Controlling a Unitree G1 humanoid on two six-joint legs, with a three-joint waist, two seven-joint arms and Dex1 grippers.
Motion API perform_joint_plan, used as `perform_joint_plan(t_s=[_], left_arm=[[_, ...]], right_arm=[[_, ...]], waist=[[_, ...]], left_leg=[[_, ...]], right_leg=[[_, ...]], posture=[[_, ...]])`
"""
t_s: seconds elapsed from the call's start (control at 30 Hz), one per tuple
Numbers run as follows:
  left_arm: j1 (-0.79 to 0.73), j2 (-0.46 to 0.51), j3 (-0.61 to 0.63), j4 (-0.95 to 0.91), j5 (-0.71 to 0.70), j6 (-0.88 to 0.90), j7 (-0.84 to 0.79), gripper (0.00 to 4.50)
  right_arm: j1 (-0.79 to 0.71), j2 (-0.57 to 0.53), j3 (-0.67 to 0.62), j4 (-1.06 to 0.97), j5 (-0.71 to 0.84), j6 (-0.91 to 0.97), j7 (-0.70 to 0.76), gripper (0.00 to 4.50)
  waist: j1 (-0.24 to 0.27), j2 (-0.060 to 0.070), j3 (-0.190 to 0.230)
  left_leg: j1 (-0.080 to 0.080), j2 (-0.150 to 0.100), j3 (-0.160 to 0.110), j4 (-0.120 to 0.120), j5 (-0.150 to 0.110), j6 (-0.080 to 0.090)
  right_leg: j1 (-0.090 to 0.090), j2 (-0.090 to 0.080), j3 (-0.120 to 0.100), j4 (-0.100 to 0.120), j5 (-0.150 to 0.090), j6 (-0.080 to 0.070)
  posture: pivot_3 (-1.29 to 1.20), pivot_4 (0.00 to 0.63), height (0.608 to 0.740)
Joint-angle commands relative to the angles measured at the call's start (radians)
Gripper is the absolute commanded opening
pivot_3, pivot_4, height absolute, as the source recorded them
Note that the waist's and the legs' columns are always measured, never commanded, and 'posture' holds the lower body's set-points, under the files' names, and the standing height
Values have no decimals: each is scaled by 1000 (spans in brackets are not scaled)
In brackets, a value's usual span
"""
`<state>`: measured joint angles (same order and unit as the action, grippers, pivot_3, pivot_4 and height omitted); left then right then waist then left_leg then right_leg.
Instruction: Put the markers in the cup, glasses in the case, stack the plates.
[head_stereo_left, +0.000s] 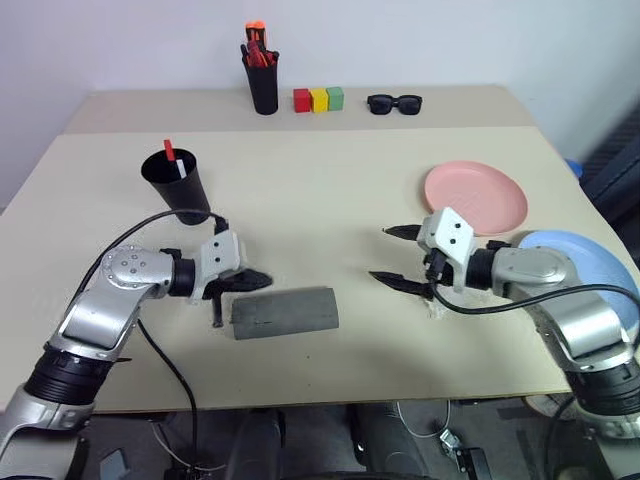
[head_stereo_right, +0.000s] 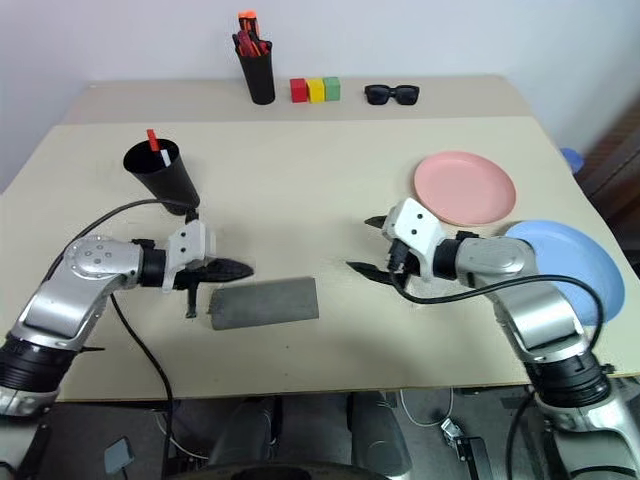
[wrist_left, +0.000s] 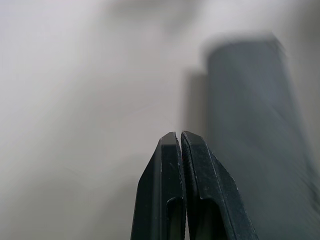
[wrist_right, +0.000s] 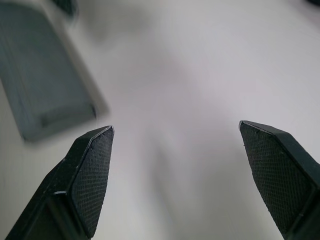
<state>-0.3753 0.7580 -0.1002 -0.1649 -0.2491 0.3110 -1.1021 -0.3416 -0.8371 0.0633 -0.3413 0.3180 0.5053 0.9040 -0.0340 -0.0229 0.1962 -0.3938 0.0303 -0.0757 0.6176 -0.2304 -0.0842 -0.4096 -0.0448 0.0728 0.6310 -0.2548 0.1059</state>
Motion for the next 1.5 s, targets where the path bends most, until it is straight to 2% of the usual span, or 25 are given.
perform_joint_plan(t_s=[0.03,0.13,0.3,0.43,0.63,0.8,0.97,1.07,1.13,1.2,1.37,1.4,1.5], left_arm=[[-17,-23,34,-111,-65,0,8,78],[-13,-23,6,-183,-106,43,-16,78],[-17,-39,-41,-213,-104,67,-9,78],[-6,-49,-53,-201,-89,61,6,78],[33,-56,-38,-211,-96,77,40,78],[56,-62,-14,-208,-103,77,75,78],[86,-65,6,-199,-89,71,119,78],[109,-65,29,-223,-107,91,148,78],[123,-71,44,-242,-120,104,167,16],[138,-75,53,-257,-126,111,185,16],[162,-87,69,-273,-131,117,225,16],[163,-90,70,-273,-131,117,229,16],[165,-98,70,-261,-120,102,244,16]], right_arm=[[67,-134,-65,3,-48,-77,86,4092],[140,-208,-99,18,-67,-106,116,4092],[216,-238,-90,72,-161,-165,85,4092],[234,-207,-109,50,-149,-162,74,4092],[94,-110,-201,25,15,-19,32,4092],[-64,-59,-100,210,-154,-7,-125,4092],[-172,-4,69,507,-400,-150,-276,4092],[-221,35,103,637,-457,-214,-320,4092],[-242,44,121,702,-493,-263,-341,3557],[-252,48,131,738,-520,-303,-354,2794],[-247,45,99,705,-519,-341,-345,241],[-244,40,94,693,-521,-350,-346,51],[-210,-16,44,595,-509,-369,-317,51]], waist=[[2,0,0],[1,0,0],[-12,0,0],[-12,0,0],[-12,1,0],[-7,1,0],[-10,1,0],[-13,2,0],[-14,2,0],[-12,2,0],[-11,2,0],[-11,2,0],[-9,2,1]], left_leg=[[0,0,0,0,0,0],[0,0,0,-1,-1,2],[3,0,2,1,-1,2],[2,0,2,4,-1,2],[2,0,2,5,-1,2],[1,0,2,6,-1,2],[1,0,2,6,-1,2],[1,0,2,4,-2,3],[2,0,3,5,-2,3],[2,0,3,5,-2,3],[1,0,3,5,-2,3],[1,0,3,5,-2,3],[1,0,3,5,-2,3]], right_leg=[[0,0,0,0,0,0],[0,0,0,0,0,1],[1,0,1,1,0,0],[1,0,1,1,0,0],[1,0,2,2,0,0],[2,0,2,2,0,0],[1,0,2,2,0,0],[0,0,2,2,0,0],[1,0,2,2,1,1],[1,0,2,2,1,2],[1,0,2,2,1,2],[1,0,2,2,1,3],[1,0,2,2,2,3]], posture=[[0,150,740],[0,150,740],[0,150,740],[0,150,740],[0,150,740],[0,150,740],[0,150,740],[0,150,740],[0,150,740],[0,150,740],[0,150,740],[0,150,740],[0,150,740]])
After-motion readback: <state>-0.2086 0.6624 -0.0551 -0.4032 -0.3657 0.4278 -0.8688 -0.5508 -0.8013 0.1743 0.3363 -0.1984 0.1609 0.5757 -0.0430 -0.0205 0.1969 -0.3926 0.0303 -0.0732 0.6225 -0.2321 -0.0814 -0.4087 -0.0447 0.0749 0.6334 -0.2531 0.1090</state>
